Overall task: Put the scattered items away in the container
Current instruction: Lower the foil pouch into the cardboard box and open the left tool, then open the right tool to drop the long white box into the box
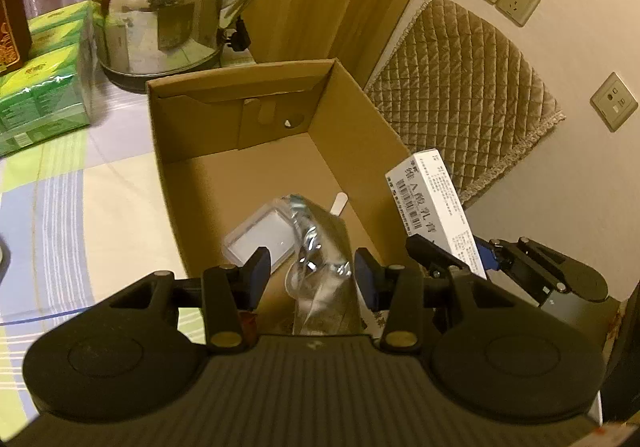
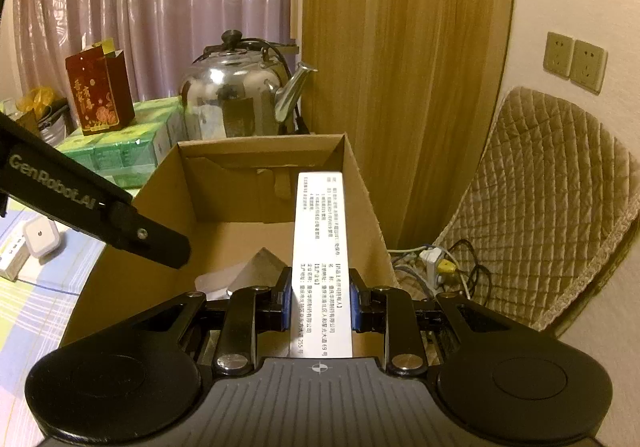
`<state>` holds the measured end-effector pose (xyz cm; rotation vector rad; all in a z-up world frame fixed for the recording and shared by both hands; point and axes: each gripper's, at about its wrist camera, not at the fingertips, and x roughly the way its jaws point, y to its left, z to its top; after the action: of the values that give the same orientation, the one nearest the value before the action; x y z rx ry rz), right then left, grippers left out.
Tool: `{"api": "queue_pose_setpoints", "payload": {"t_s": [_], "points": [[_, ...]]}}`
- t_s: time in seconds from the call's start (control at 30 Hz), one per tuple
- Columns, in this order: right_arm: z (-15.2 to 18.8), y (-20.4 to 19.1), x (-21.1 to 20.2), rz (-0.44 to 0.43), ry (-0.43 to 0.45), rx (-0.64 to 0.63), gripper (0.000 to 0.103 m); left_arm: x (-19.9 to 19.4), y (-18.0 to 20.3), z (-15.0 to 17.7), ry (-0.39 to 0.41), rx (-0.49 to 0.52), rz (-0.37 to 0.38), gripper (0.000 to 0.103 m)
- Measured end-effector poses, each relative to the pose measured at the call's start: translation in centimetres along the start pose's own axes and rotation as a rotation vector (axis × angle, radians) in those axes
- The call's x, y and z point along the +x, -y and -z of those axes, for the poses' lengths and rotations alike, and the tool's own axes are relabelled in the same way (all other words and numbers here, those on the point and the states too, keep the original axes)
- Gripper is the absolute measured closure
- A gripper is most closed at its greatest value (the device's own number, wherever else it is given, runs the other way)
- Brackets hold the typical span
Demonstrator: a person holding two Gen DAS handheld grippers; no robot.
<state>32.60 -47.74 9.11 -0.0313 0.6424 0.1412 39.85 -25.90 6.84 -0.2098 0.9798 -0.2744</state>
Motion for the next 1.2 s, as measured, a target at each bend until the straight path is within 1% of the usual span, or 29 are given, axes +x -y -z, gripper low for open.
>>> {"api": "queue_pose_setpoints", "payload": {"t_s": [0.4, 1.07, 1.1, 1.17, 1.2], "points": [[0.1, -0.9, -0.4, -0.006, 0.0, -0.009, 0.08, -2.3, -0.4, 1.1, 0.036, 0.073, -0.035, 0.058], [-0.4, -2.0, -0.4, -0.008, 0.004, -0.024, 0.079, -3.4, -1.3, 2.7, 0.028, 0.125, -0.055, 0.052], [-0.4, -2.0, -0.4, -0.005, 0.003, -0.026, 0.079, -3.4, -1.3, 2.8, 0.025, 0.133, -0.056, 0.052], [-0.4, -2.1, -0.3, 0.003, 0.006, -0.026, 0.071, -3.5, -1.3, 2.9, 0.025, 0.147, -0.058, 0.051], [-0.4, -2.0, -0.4, 0.006, 0.008, -0.023, 0.06, -3.6, -1.3, 3.0, 0.026, 0.151, -0.058, 0.049]]}}
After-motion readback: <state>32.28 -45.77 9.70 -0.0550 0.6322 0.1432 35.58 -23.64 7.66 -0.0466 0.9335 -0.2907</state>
